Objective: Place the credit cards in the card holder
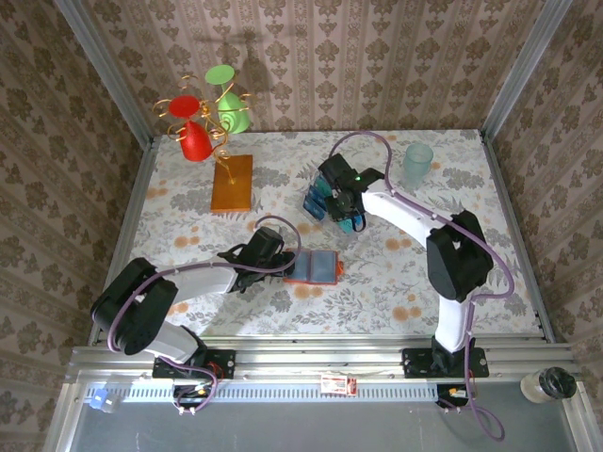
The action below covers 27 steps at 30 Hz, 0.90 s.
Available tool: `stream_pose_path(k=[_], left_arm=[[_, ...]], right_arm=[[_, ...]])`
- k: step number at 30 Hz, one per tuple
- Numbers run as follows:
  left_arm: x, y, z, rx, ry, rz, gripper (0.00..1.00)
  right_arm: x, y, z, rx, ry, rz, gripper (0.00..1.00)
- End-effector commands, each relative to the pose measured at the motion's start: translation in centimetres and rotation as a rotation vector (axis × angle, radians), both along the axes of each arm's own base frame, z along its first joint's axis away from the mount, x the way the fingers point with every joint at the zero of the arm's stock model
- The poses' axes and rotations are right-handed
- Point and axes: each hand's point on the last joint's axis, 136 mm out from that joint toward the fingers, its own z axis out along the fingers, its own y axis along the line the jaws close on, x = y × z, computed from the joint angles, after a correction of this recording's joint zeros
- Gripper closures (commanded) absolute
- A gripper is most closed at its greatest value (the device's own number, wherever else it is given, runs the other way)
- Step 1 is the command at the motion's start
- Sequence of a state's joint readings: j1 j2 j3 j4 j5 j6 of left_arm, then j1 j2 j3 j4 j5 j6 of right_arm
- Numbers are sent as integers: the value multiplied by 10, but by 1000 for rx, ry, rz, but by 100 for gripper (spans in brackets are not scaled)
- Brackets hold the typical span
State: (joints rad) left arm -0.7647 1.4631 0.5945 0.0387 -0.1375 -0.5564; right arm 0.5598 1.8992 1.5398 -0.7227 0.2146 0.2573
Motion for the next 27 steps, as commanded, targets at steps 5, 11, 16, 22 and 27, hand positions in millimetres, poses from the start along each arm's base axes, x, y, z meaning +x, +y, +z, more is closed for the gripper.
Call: stream_pose_path(k=[5,11,16,22,27], left_arm=[[0,1,5,-14,-10,3,29],[0,0,5,-17,-9,4,29],[0,1,5,-15,-9,6,29],[0,1,4,-15,-8,6,29],[-1,1,4,-16,-6,5,29]], right_arm=[[5,-12,-18,-126,40,15,69],[3,-8,-21,-117,48,31,72],[3,-3,-20,-98,52,49,79],[0,4,-24,-71,74,98,90],[-1,9,-17,-47,56,140,100]])
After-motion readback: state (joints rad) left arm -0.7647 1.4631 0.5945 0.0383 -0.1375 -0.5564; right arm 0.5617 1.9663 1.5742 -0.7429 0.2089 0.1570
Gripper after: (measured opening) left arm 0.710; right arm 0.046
